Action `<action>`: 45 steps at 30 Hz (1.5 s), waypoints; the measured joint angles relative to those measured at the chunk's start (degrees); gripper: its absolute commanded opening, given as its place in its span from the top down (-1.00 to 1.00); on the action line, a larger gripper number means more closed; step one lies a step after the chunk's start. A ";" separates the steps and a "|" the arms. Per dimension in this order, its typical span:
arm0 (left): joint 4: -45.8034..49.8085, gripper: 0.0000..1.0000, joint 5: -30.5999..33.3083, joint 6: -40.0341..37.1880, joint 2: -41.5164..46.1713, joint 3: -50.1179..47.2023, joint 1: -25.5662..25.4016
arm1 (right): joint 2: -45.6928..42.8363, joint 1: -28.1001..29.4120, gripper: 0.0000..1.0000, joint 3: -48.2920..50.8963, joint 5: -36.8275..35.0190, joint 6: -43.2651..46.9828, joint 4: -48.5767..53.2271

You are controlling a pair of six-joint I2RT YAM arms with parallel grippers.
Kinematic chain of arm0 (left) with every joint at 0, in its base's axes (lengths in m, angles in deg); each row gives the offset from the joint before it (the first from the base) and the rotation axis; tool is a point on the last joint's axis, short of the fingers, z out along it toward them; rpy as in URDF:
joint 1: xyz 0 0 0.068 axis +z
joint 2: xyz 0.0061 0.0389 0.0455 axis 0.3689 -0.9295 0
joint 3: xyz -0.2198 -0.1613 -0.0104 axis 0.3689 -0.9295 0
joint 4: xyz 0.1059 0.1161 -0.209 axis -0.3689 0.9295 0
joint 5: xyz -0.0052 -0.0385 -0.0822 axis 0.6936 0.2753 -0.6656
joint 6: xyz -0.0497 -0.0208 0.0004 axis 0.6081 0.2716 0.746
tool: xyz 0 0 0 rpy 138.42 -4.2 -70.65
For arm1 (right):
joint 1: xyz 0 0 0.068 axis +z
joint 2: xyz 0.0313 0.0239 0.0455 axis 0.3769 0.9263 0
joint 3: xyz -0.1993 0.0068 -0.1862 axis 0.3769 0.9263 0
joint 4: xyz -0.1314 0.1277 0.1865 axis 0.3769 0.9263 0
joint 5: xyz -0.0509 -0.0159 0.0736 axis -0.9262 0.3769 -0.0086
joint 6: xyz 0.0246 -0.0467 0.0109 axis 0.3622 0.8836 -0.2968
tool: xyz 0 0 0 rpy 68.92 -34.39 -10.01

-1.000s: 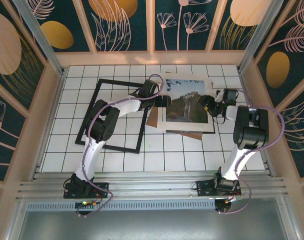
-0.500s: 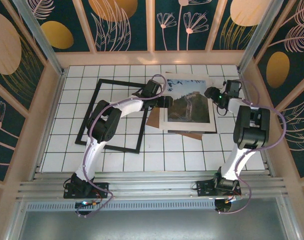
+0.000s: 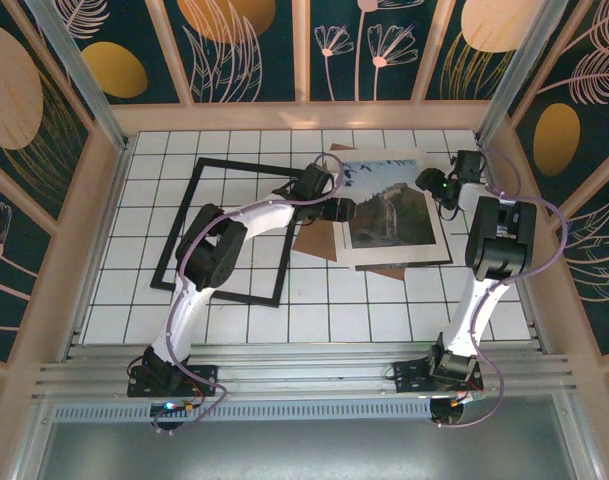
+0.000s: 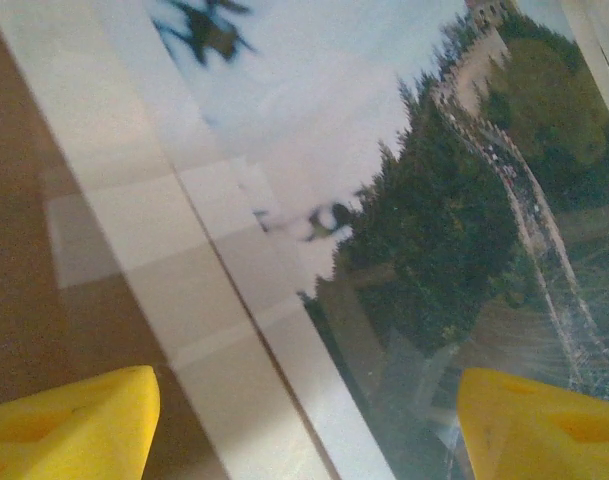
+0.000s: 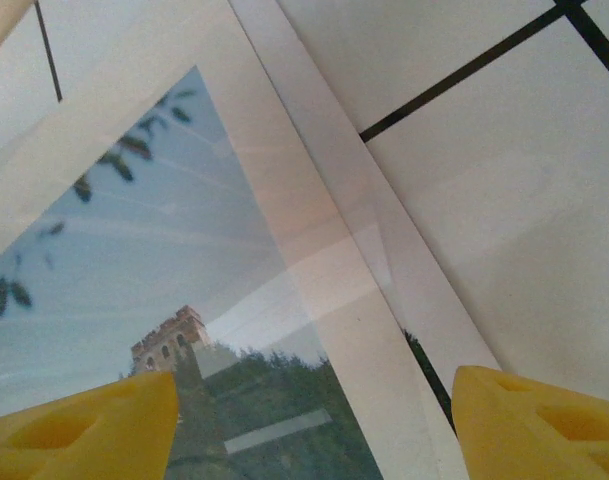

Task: Put the photo into the frame

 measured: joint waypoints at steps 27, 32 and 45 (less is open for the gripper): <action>3.19 -0.59 6.49 -2.19 -2.40 2.56 0.44 | 2.03 -0.83 -0.29 -0.33 10.56 2.97 1.62; 3.19 -0.59 6.49 -2.29 -2.40 2.56 0.44 | 2.03 -1.14 -0.28 -0.11 12.63 2.95 0.85; 3.19 -0.59 6.47 -2.34 -2.40 2.56 0.44 | -1.90 -3.48 -0.30 7.91 23.04 5.77 -5.99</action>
